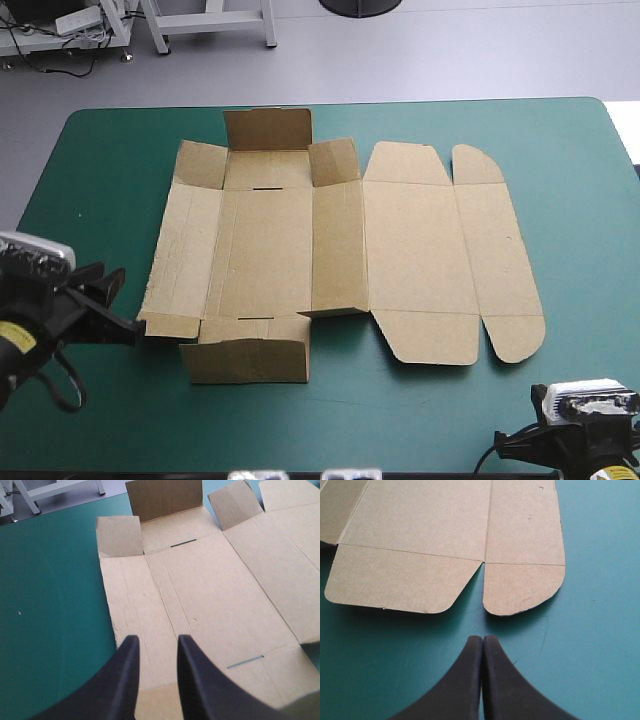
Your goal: Fold the box
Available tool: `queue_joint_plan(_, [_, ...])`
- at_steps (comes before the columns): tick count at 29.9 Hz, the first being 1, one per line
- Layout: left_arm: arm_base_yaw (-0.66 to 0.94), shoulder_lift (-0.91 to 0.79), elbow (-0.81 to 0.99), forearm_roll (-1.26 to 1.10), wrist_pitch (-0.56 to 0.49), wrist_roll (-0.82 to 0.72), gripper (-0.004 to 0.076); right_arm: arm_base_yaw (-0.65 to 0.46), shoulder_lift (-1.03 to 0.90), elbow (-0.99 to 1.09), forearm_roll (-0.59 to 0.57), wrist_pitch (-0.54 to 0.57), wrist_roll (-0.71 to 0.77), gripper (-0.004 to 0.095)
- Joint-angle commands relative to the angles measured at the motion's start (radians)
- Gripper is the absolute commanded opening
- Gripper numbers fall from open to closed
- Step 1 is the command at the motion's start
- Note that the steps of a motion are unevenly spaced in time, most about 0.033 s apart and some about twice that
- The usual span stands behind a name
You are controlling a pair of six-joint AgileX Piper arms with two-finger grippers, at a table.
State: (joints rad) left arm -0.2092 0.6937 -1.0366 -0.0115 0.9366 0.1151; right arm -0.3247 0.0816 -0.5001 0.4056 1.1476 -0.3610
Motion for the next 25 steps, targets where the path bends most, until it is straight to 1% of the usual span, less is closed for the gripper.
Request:
queue_joint_plan(1, [-0.003, 0.114, -0.094, 0.045, -0.117, 0.011, 0.0189, 0.001, 0.016, -0.022, 0.017, -0.064, -0.004, -0.0024])
queue_joint_plan(4, [-0.003, 0.207, -0.148, 0.099, -0.142, 0.011, 0.0189, 0.001, 0.016, -0.022, 0.017, -0.064, -0.004, -0.0024])
queue_joint_plan(10, [-0.003, 0.341, -0.234, 0.170, -0.147, 0.016, 0.0189, 0.001, 0.016, -0.022, 0.013, -0.064, 0.000, -0.0023])
queue_joint_plan(14, [-0.003, 0.384, -0.256, 0.269, -0.190, 0.013, 0.0189, 0.001, 0.016, -0.022, 0.009, -0.064, 0.000, -0.0024])
queue_joint_plan(17, [-0.003, 0.402, -0.256, 0.353, -0.217, -0.040, 0.0188, 0.001, 0.016, -0.022, 0.002, -0.064, 0.006, -0.0023])
queue_joint_plan(19, [-0.003, 0.412, -0.256, 0.403, -0.232, -0.078, 0.0172, 0.001, 0.016, -0.022, -0.017, -0.066, 0.024, -0.0024])
queue_joint_plan(22, [-0.003, 0.436, -0.256, 0.507, -0.251, -0.136, 0.0129, 0.001, 0.016, -0.022, -0.045, -0.072, 0.047, -0.0023])
queue_joint_plan(25, [-0.003, 0.473, -0.256, 0.658, -0.231, -0.223, 0.0085, 0.001, 0.016, -0.022, -0.044, -0.072, 0.047, -0.0024])
